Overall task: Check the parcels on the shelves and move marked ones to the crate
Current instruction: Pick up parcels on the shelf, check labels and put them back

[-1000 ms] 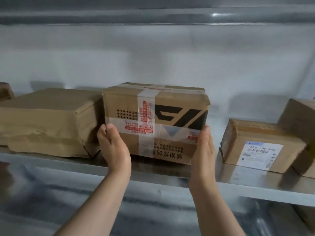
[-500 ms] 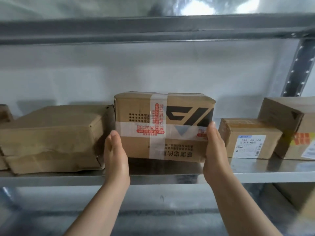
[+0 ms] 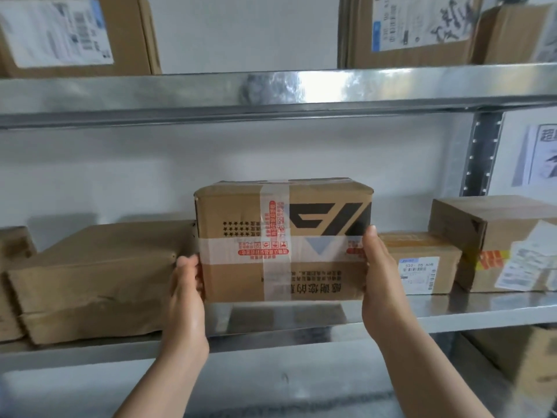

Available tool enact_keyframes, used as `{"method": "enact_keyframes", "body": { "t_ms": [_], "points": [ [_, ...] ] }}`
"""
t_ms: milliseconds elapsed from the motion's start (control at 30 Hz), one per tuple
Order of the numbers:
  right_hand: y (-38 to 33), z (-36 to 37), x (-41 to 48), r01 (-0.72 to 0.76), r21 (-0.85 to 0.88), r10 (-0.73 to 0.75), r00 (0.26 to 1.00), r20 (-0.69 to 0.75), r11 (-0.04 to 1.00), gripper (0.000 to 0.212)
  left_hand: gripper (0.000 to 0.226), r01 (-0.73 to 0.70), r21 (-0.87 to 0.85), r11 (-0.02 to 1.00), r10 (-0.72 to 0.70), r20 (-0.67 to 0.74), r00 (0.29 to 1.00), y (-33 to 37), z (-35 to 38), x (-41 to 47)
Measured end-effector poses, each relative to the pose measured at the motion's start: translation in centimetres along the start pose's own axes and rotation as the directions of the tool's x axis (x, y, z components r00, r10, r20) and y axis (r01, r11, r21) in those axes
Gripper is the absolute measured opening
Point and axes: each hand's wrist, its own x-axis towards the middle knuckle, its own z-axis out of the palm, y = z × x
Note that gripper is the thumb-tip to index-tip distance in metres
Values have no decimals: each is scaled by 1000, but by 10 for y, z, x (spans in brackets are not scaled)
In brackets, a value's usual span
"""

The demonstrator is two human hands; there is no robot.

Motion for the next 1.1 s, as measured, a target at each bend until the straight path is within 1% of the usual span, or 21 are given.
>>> {"method": "enact_keyframes", "body": {
  "t_ms": [100,167,200,300,333,367,433,500,533,633,767,800,867,933,1000,1067,1100],
  "points": [
    [-3,-1,1,26,-17,-26,1000,-8,1000,42,45,27,19,999,-27,4,1000,2,-9,4],
    [-1,-3,2,25,-7,-25,999,-26,1000,44,55,6,36,999,-7,27,1000,3,-15,10],
    [1,-6,3,17,5,-17,999,-37,1000,46,63,-4,56,998,1,54,999,4,-16,13],
    [3,-10,6,2,31,0,999,-54,1000,46,100,-13,141,990,-8,142,990,8,-19,20],
    [3,-10,7,0,31,1,998,-58,1000,46,107,-14,158,987,-15,179,984,8,-21,24],
    [3,-10,8,3,31,-1,998,-57,1000,46,108,-19,170,985,-19,220,975,10,-21,24],
    [3,-8,8,6,25,-4,998,-55,1000,48,97,-34,177,984,-17,279,960,16,-21,23],
    [2,-7,7,-3,23,4,998,-61,1000,55,76,-34,169,985,-16,289,957,21,-22,20],
    [1,-8,7,-7,28,9,998,-57,1000,59,71,-33,174,984,-18,286,958,21,-23,20],
    [-4,-13,5,-32,48,34,999,-41,998,69,70,-30,179,983,-25,298,954,27,-25,15],
    [-12,-20,0,-33,47,34,999,-2,998,90,66,-32,131,991,-11,318,948,29,-28,9],
    [-14,-22,-2,-34,61,33,999,7,998,93,65,-28,124,992,-14,323,946,29,-28,8],
    [-18,-26,-5,-28,80,25,999,39,996,90,63,-11,102,995,-23,330,944,27,-27,6],
    [-22,-28,-9,-6,86,-1,997,79,996,82,60,13,55,998,-30,331,943,26,-26,5],
    [-24,-29,-13,-1,128,-14,993,121,992,72,57,49,4,999,-48,348,936,23,-26,6],
    [-24,-28,-14,-11,182,-18,988,156,983,67,49,57,-55,997,-34,350,936,21,-26,7],
    [-23,-29,-14,-17,211,-18,986,165,977,68,40,49,-85,995,-15,355,935,21,-25,7]
  ]
}}
